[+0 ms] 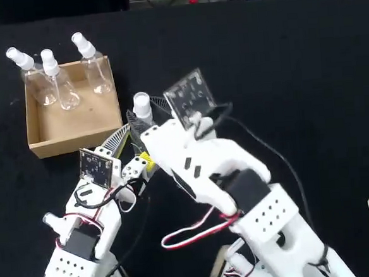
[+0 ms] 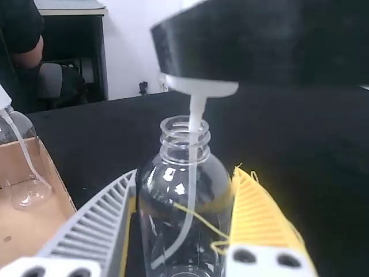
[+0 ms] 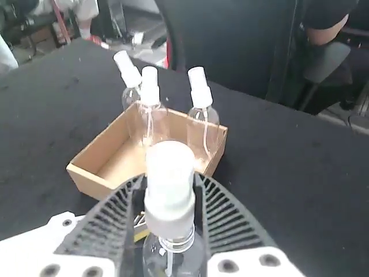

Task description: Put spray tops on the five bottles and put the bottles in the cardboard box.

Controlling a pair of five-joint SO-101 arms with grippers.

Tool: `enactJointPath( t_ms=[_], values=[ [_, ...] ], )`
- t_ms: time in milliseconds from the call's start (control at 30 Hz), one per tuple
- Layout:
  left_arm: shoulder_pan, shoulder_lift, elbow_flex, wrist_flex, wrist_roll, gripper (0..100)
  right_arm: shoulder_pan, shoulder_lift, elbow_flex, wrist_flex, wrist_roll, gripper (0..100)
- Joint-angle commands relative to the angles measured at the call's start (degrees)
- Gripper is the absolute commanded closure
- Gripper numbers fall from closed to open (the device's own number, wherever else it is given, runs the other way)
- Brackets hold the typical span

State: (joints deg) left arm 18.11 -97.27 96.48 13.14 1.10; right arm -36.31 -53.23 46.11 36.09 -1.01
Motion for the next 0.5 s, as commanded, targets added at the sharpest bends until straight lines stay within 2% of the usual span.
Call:
enactJointPath(
  t_ms=[0, 100, 267, 467],
  values=[
    [0.40, -0.70, 1.27, 0.09, 0.09, 87, -0.53, -2.68, 0.66, -2.29, 3.60, 95.9],
    [0.40, -0.70, 1.27, 0.09, 0.09, 87, -0.53, -2.59, 1.54, -2.37, 6.59, 95.9],
    [0.40, -0.70, 1.27, 0.18, 0.09, 87, -0.44, 2.33, 0.22, -2.20, 6.51, 95.8],
    [0.31, -0.70, 1.27, 0.18, 0.09, 87, -0.44, 8.31, -7.52, 3.87, 6.51, 95.7]
  ],
)
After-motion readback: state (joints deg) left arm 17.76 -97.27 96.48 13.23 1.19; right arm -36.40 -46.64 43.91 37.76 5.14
